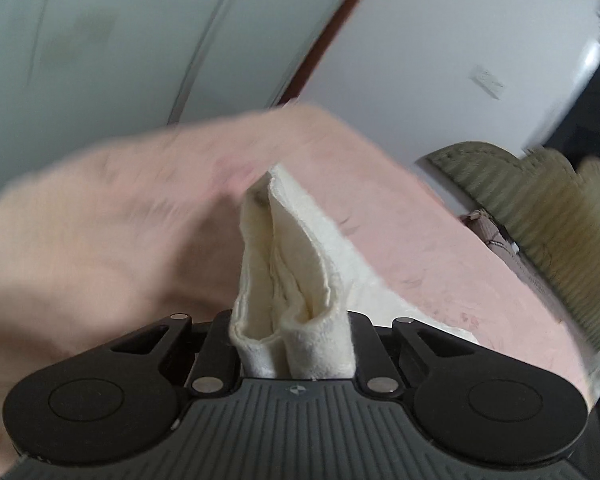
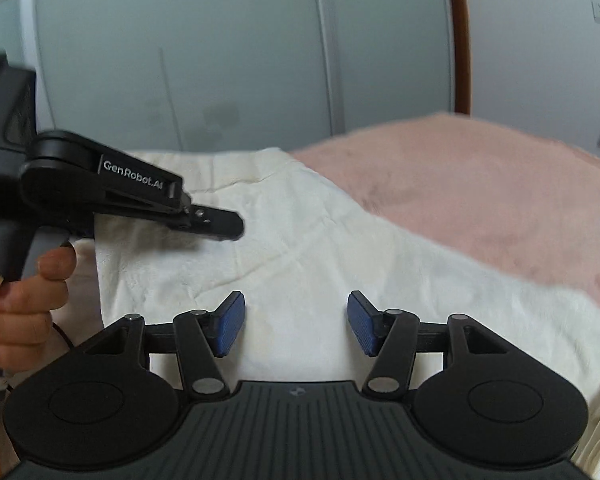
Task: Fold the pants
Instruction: 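Grasp the pants end with the left tool and lift it up, then fold the held end over the pants with the left tool and release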
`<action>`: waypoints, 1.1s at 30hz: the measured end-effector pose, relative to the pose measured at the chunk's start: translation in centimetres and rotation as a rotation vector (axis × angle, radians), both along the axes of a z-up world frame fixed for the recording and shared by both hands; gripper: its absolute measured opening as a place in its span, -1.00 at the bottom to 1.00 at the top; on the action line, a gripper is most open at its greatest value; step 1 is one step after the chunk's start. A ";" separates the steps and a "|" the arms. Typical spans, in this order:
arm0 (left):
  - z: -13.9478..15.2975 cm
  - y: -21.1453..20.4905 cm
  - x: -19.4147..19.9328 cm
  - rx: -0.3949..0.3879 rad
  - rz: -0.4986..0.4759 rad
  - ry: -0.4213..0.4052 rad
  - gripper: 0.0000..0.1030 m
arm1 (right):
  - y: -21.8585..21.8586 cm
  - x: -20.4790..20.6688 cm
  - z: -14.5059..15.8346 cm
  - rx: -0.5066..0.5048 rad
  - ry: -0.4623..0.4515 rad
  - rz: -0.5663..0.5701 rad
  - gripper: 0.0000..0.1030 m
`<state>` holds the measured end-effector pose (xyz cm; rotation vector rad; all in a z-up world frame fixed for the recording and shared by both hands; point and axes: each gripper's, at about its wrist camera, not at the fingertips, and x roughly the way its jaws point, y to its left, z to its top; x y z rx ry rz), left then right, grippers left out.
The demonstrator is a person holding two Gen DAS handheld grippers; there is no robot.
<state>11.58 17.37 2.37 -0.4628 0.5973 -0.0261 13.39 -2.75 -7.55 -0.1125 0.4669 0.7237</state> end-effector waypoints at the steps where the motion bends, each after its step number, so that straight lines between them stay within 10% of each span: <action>1: 1.3 -1.4 -0.7 0.050 -0.020 -0.043 -0.74 | -0.1 -0.3 0.4 0.016 -0.037 0.003 0.09; 12: 6.3 -17.0 -7.0 0.348 -0.239 -0.352 -0.73 | -11.7 -7.6 4.5 0.102 -0.321 -0.057 0.15; 33: -0.7 -38.2 -5.6 0.455 -0.601 -0.354 -0.62 | -28.9 -11.6 0.9 0.022 -0.277 -0.343 0.29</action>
